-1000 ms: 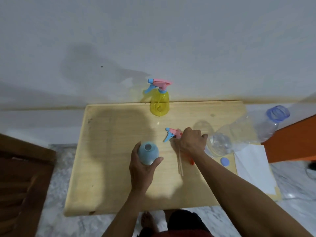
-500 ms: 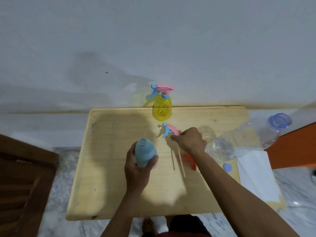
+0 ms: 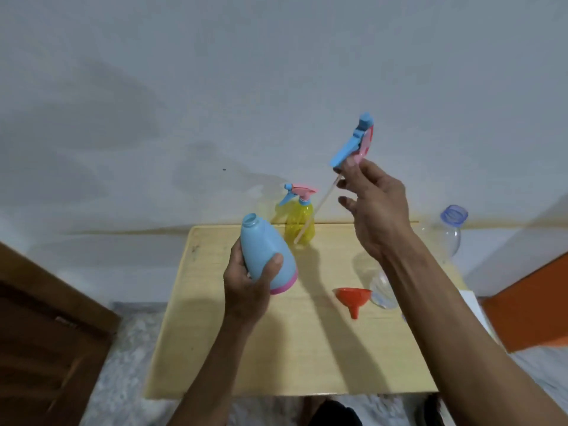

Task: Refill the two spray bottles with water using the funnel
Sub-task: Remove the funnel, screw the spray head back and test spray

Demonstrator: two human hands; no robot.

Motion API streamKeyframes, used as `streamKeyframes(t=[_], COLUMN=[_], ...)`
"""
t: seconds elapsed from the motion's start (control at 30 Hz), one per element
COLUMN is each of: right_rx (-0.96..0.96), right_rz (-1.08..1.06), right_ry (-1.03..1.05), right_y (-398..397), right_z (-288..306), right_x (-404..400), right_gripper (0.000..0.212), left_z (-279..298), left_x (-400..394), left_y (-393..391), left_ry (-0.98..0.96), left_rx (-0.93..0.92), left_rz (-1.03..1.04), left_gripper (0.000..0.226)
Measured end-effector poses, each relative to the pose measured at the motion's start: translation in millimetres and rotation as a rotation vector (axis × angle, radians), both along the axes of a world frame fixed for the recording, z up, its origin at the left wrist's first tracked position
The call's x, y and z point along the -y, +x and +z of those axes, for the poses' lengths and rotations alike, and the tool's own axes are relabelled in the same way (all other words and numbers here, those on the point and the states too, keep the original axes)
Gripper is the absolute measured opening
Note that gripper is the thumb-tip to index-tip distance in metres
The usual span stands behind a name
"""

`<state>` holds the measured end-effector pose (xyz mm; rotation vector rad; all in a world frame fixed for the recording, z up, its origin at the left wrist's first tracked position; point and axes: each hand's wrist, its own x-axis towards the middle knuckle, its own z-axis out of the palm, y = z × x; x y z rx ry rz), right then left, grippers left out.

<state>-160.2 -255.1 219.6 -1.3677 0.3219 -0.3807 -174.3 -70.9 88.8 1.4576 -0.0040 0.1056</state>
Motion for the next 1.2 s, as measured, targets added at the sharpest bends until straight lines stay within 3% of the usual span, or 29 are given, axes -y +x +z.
streamKeyframes(t=[0.27, 0.4, 0.67, 0.97, 1.2], right_rx=[0.367, 0.450, 0.372, 0.173, 0.148], right_rz=[-0.043, -0.021, 0.088, 0.444, 0.494], right_ry=[-0.220, -0.314, -0.389, -0.345, -0.351], right_y=[-15, -18, -20, -27, -27], right_z=[87, 102, 88, 36, 26], right_x=[-34, -42, -47, -47, -48], right_gripper=[0.015, 0.014, 0.011, 0.021, 0.023], left_z=[45, 55, 65, 71, 72], left_x=[-4, -4, -4, -2, -5], left_y=[-20, -28, -36, -30, -27], left_ry=[0.032, 0.077, 0.131, 0.194, 0.226], left_rx=[0.133, 0.152, 0.183, 0.196, 0.199], left_rz=[-0.062, -0.087, -0.122, -0.129, -0.129], left_gripper=[0.072, 0.071, 0.071, 0.073, 0.074])
